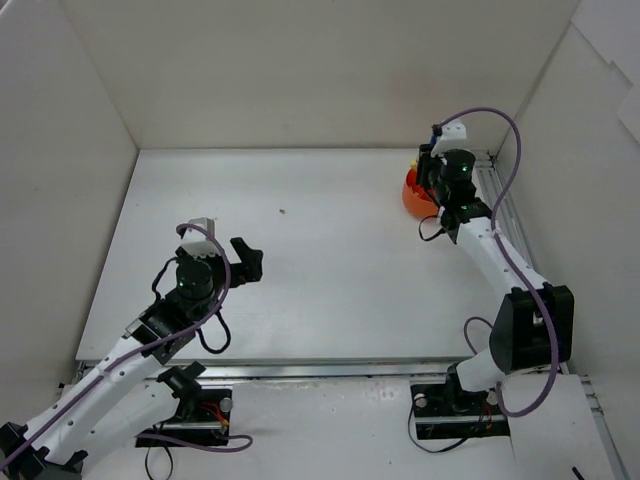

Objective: Sort the stationery into containers
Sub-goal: Place the stationery in the storage box.

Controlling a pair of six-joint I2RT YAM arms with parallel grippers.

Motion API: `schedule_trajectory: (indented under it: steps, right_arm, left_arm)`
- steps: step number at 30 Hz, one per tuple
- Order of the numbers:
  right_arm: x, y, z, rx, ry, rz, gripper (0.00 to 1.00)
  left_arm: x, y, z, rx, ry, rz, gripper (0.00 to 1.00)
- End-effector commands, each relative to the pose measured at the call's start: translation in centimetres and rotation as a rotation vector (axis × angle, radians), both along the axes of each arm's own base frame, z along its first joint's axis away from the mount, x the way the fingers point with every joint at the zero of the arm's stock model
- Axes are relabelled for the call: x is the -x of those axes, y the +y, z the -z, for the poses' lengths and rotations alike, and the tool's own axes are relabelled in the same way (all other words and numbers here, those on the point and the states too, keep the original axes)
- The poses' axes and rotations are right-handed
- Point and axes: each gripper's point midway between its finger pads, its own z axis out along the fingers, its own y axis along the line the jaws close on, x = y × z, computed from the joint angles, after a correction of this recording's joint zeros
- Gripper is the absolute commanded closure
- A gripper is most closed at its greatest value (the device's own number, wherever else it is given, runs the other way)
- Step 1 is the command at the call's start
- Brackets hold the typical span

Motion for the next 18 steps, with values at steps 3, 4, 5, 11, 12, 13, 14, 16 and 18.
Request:
schedule_trajectory:
  steps: [3, 4, 5, 11, 12, 13, 14, 16, 18]
  right_arm:
    - [-5.3, -5.3, -2.6, 0.165, -0.136, 0.076, 1.0]
    - [-5.7, -4.8, -2.5, 0.167, -0.15, 0.032, 1.0]
    - [-6.3, -5.3, -2.8, 0.179, -0.175, 0.028, 1.0]
    - [-8.9, -5.5, -2.0, 0.206, -0.21, -0.033, 1.0]
    - [-9.4, -5.5, -1.4, 0.208, -0.205, -0.03, 1.0]
    - [-9.8, -5.6, -1.5, 0.211, -0.213, -0.027, 1.0]
    - [-10.0, -5.8, -1.7, 0.216, -0.224, -0.017, 1.0]
    - [-10.6, -6.1, -1.4, 0.219, -0.223, -0.005, 1.0]
    - [-11.0, -6.1, -1.0, 0.217, -0.215, -0.002, 1.0]
  left_arm:
    - [-1.0, 2.4, -2.3, -0.056, -0.051, -0.108, 0.0]
    - [-1.0, 2.6, -2.2, -0.062, -0.048, -0.12, 0.0]
    - [-1.3, 3.0, -2.3, -0.072, -0.041, -0.143, 0.0]
    - [-2.5, 3.4, -1.8, -0.089, -0.014, -0.155, 0.0]
    - [-2.8, 3.4, -1.8, -0.087, -0.011, -0.154, 0.0]
    - [-2.9, 3.4, -1.7, -0.086, -0.006, -0.15, 0.0]
    - [-3.1, 3.5, -1.6, -0.082, 0.001, -0.146, 0.0]
    - [-3.3, 3.4, -1.4, -0.081, 0.01, -0.139, 0.0]
    - [-3.5, 3.4, -1.3, -0.081, 0.013, -0.132, 0.0]
